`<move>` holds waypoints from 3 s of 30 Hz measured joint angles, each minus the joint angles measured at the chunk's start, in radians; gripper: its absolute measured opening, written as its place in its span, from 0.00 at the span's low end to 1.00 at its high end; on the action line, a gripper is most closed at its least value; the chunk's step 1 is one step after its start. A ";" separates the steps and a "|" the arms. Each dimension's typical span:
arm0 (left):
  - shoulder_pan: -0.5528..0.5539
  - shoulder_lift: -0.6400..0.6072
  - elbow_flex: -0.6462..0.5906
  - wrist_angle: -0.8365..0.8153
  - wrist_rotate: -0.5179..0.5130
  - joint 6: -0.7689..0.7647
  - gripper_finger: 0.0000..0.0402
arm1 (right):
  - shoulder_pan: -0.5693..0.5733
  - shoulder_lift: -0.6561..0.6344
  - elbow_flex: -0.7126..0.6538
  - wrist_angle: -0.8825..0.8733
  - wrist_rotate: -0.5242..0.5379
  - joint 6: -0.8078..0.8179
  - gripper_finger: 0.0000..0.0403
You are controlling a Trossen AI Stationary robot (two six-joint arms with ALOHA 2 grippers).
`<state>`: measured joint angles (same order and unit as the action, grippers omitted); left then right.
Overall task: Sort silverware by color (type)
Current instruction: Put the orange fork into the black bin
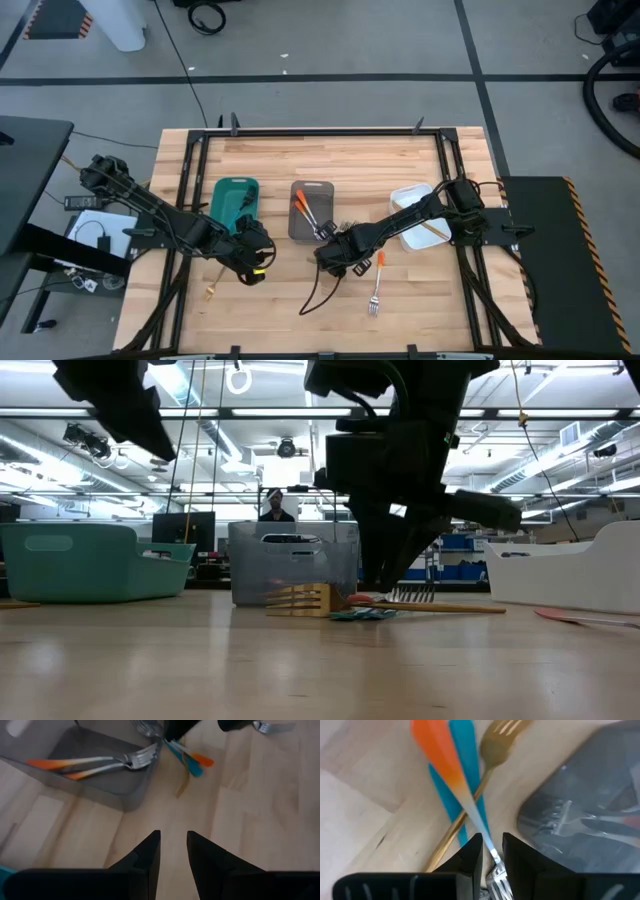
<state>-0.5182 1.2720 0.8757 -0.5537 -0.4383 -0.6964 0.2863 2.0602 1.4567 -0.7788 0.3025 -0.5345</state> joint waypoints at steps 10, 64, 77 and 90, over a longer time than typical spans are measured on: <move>-0.001 -0.010 0.019 -0.074 0.207 -0.068 0.26 | -0.026 0.000 0.000 0.003 -0.059 -0.122 0.20; -0.001 -0.009 0.019 -0.080 0.203 -0.093 0.26 | -0.060 -0.052 0.063 -0.206 0.095 -0.128 0.05; -0.001 -0.009 0.019 -0.080 0.204 -0.093 0.26 | -0.130 -0.052 0.252 -0.385 -0.201 0.050 0.05; -0.001 -0.010 0.019 -0.130 0.177 -0.094 0.26 | -0.254 -0.052 0.326 -0.304 -0.336 0.410 0.05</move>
<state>-0.5194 1.2625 0.8951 -0.6842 -0.2615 -0.7902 0.0324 2.0083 1.7828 -1.0828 -0.0337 -0.1244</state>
